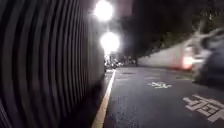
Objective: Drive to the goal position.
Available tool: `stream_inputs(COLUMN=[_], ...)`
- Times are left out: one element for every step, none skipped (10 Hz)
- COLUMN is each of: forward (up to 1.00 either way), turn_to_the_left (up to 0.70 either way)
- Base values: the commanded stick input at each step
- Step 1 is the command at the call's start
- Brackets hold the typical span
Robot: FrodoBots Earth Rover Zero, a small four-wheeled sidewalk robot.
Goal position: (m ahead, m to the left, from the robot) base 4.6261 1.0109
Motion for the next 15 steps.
stream_inputs(forward=[0.45,0.45,0.45,0.45,0.45,0.45,0.45,0.70,0.70,0.70,0.70,0.70,0.70,0.70,0.70], turn_to_the_left=[0.00,0.00,0.00,-0.08,-0.25,-0.18,-0.03,0.00,0.00,0.00,0.00,0.00,0.00,0.00,0.00])
